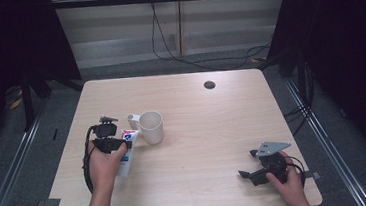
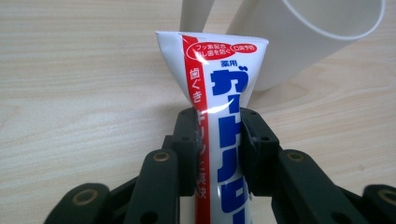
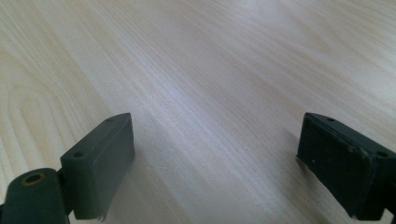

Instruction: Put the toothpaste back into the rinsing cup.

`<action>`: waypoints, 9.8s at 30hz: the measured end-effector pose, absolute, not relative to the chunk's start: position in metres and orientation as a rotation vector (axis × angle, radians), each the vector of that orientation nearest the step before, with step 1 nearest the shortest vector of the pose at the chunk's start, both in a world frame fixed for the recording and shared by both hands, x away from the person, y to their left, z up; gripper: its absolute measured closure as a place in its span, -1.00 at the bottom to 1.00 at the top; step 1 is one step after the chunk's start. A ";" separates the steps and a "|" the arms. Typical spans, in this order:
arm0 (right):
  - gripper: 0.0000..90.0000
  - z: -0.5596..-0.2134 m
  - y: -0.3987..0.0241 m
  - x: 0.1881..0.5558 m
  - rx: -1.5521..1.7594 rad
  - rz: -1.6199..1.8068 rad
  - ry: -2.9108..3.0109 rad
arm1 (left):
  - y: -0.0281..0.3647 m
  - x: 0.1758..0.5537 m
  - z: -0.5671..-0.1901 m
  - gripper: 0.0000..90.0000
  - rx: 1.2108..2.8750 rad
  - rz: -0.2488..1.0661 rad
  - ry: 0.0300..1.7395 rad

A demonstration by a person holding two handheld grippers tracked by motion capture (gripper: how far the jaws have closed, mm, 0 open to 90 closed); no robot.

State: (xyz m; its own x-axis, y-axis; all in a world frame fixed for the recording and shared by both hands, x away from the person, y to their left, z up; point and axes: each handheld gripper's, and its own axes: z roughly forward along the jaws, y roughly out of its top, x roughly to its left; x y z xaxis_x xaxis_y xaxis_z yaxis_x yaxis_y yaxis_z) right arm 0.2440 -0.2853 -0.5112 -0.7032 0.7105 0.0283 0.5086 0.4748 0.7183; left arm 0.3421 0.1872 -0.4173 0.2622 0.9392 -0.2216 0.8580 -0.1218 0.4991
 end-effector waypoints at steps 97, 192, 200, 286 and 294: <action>-0.77 -0.511 -0.285 0.244 1.041 1.056 2.451 | 0.136 0.356 -0.353 0.56 1.690 0.525 1.267; -0.77 -0.511 -0.285 0.244 1.039 1.055 2.452 | 0.107 0.401 -0.391 0.51 1.712 0.563 1.272; -0.77 -0.511 -0.285 0.244 1.039 1.055 2.452 | 0.109 0.400 -0.396 0.50 1.710 0.564 1.279; -0.77 -0.511 -0.285 0.244 1.040 1.056 2.452 | 0.112 0.360 -0.432 0.46 1.758 0.521 1.296; -0.77 -0.511 -0.285 0.244 1.040 1.055 2.451 | 0.112 0.360 -0.433 0.45 1.760 0.522 1.291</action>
State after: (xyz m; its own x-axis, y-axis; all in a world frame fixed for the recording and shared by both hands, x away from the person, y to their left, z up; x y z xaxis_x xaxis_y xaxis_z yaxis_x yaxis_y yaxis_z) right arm 0.2440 -0.2853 -0.5112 -0.7031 0.7105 0.0284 0.5090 0.4750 0.7179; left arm 0.3596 0.1118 -0.4325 0.3747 0.9143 -0.1536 0.5511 -0.0865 0.8299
